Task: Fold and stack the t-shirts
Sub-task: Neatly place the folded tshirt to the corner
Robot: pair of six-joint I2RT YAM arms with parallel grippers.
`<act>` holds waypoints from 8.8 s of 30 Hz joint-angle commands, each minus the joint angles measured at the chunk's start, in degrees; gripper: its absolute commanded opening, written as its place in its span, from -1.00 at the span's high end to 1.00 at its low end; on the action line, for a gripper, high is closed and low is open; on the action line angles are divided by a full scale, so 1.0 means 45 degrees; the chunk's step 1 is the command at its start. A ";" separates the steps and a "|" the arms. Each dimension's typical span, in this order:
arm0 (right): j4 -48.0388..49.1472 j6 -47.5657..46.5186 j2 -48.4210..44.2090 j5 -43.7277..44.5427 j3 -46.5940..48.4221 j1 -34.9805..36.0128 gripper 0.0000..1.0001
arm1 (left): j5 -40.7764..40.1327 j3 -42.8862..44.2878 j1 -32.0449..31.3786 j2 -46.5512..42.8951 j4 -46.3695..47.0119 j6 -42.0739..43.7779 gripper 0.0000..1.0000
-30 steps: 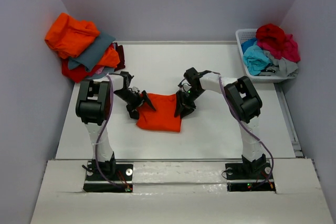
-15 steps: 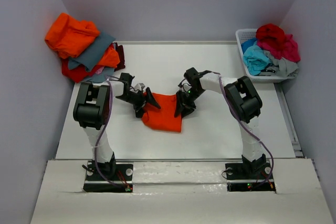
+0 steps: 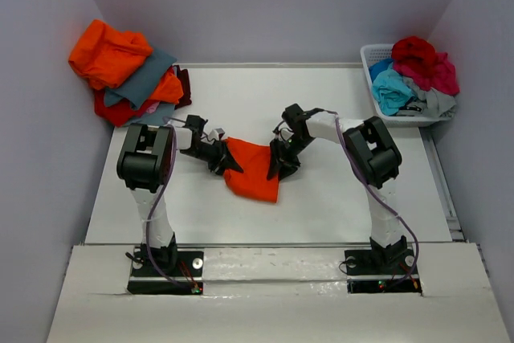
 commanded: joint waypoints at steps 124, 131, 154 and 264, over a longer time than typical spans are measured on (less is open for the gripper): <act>-0.1824 0.0902 -0.3801 0.4571 -0.1795 -0.1466 0.00 | -0.8658 1.3160 0.0300 -0.0680 0.0230 0.6331 0.89; -0.1765 0.0940 -0.3938 0.4708 -0.1855 -0.1466 0.00 | -1.0783 1.5716 0.0511 0.0315 0.0267 0.6331 0.89; -0.1257 0.1214 -0.3723 0.4142 -0.2381 -0.1349 0.01 | -1.0868 0.8926 0.4712 -0.2476 0.2903 0.1977 0.89; 0.0228 -0.0426 -0.2826 0.2345 -0.1152 -0.1232 0.02 | -1.2704 1.7275 0.6353 0.1054 -0.3595 0.1584 -0.48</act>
